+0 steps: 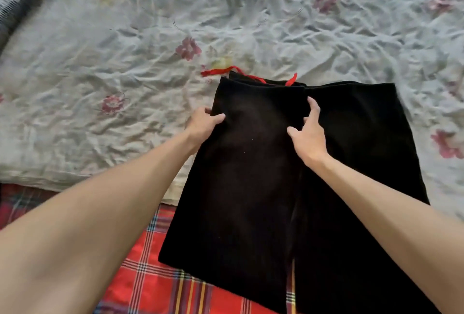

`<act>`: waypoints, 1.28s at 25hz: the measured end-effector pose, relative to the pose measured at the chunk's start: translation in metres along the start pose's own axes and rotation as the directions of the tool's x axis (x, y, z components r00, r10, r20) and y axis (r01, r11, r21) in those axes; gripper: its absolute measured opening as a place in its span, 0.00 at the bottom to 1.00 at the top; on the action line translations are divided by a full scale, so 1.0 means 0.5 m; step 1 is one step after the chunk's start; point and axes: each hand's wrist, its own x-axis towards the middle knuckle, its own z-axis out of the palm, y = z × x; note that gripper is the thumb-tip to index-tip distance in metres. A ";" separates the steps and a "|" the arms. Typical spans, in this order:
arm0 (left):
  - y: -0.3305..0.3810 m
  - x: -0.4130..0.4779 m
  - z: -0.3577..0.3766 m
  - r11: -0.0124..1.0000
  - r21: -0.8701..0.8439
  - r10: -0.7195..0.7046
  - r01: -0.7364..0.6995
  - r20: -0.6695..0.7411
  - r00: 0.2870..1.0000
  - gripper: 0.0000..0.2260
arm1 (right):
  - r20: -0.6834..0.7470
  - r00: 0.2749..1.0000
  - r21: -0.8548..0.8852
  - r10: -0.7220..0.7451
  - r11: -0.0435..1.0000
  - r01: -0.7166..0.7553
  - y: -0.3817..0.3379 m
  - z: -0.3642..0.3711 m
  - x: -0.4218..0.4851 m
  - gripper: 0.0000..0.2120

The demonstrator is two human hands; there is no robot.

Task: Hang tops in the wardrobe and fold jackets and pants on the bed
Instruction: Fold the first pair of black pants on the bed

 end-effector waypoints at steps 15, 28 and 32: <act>-0.222 -0.204 -0.064 0.991 0.133 0.000 0.002 -0.012 1.000 0.13 | 0.196 0.748 -0.643 -0.634 0.493 0.587 -0.056 0.101 -0.002 0.26; -0.410 -0.306 -0.153 0.998 -0.046 -0.029 0.049 0.371 0.928 0.06 | 0.321 0.924 -0.823 -0.207 0.422 0.380 -0.216 0.341 0.051 0.31; -0.404 -0.293 -0.177 0.994 -0.098 0.001 0.051 0.471 0.882 0.08 | 0.238 0.957 -0.785 -0.168 0.547 0.291 -0.185 0.369 0.061 0.20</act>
